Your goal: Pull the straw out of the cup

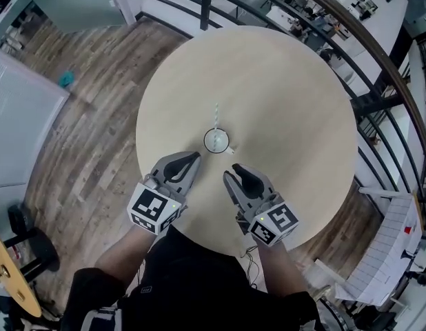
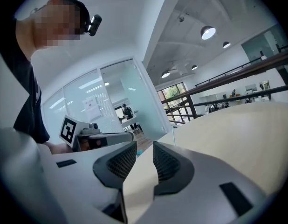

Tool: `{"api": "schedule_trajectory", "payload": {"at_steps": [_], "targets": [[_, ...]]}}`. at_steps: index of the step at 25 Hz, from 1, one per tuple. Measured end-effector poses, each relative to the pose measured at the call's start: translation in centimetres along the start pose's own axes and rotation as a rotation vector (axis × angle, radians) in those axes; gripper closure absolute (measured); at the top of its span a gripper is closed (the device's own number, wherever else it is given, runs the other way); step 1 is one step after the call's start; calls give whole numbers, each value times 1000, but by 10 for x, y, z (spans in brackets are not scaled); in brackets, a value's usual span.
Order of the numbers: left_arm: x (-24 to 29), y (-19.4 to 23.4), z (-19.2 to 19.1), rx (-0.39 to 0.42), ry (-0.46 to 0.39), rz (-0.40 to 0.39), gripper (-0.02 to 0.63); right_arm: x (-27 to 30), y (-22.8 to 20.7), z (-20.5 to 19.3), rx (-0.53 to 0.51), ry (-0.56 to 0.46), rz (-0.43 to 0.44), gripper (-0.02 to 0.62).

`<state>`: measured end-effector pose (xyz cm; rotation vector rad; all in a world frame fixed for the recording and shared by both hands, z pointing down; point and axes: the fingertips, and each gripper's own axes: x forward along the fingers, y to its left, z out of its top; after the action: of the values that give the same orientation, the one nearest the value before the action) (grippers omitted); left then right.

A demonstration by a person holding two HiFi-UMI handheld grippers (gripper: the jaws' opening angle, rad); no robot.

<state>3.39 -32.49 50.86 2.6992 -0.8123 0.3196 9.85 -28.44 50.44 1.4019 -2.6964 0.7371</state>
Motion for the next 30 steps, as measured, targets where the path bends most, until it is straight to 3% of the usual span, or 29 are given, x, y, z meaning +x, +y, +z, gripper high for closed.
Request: {"api": "schedule_trajectory", "payload": {"at_steps": [11, 18, 30], "targets": [[36, 41, -41, 11, 45, 4, 597, 61, -55, -30, -46, 102, -21, 460], [53, 48, -57, 5, 54, -2, 597, 81, -74, -43, -117, 165, 3, 419], [65, 64, -72, -17, 40, 25, 597, 112, -96, -49, -165, 205, 94, 418]]}}
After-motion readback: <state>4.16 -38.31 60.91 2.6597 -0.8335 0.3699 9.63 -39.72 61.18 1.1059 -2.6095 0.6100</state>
